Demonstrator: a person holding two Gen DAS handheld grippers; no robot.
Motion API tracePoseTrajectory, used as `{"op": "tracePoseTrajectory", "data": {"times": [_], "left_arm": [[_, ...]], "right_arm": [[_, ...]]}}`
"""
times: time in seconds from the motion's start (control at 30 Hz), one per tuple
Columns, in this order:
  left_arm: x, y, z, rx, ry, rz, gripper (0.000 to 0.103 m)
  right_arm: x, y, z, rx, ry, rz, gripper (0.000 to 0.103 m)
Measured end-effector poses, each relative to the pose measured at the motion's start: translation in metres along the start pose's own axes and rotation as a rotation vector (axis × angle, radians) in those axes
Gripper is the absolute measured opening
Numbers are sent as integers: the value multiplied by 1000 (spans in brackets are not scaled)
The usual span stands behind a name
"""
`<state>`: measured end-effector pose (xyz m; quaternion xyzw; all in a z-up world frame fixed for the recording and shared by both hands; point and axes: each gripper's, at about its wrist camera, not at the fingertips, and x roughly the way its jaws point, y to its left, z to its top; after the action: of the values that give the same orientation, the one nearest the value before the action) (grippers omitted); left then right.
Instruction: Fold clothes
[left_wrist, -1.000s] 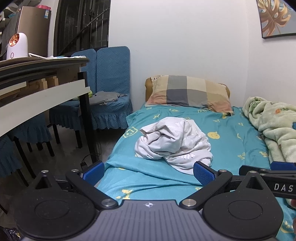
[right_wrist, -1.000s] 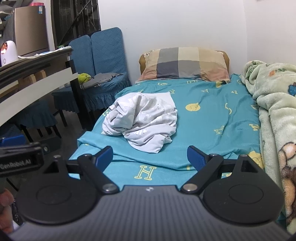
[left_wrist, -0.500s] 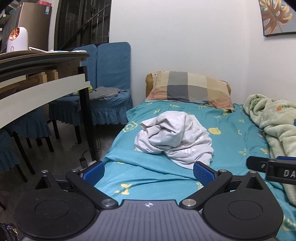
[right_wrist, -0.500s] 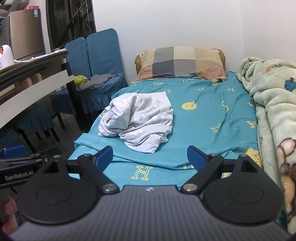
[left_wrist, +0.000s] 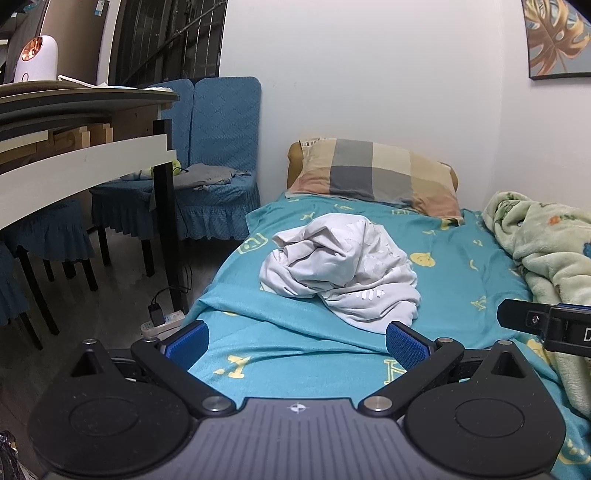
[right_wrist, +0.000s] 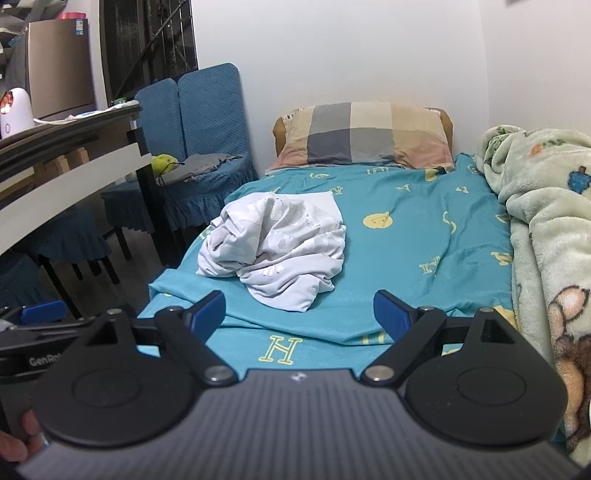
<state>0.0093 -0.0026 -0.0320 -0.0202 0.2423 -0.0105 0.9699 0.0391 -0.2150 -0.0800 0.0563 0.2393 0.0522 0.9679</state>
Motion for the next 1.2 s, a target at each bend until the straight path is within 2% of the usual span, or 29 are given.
{"op": "tracePoseTrajectory", "data": {"times": [0.6, 0.83, 1.0, 1.2], "left_arm": [[-7, -1, 9, 10, -31, 9, 102], [-3, 1, 47, 31, -70, 2, 102], [17, 4, 74, 51, -76, 1, 102], [41, 21, 67, 26, -61, 9, 102]], "right_arm": [[0, -11, 0, 64, -4, 22, 89], [17, -17, 40, 153, 7, 1, 88], [46, -9, 58, 174, 37, 13, 88], [103, -21, 45, 230, 126, 43, 88]]}}
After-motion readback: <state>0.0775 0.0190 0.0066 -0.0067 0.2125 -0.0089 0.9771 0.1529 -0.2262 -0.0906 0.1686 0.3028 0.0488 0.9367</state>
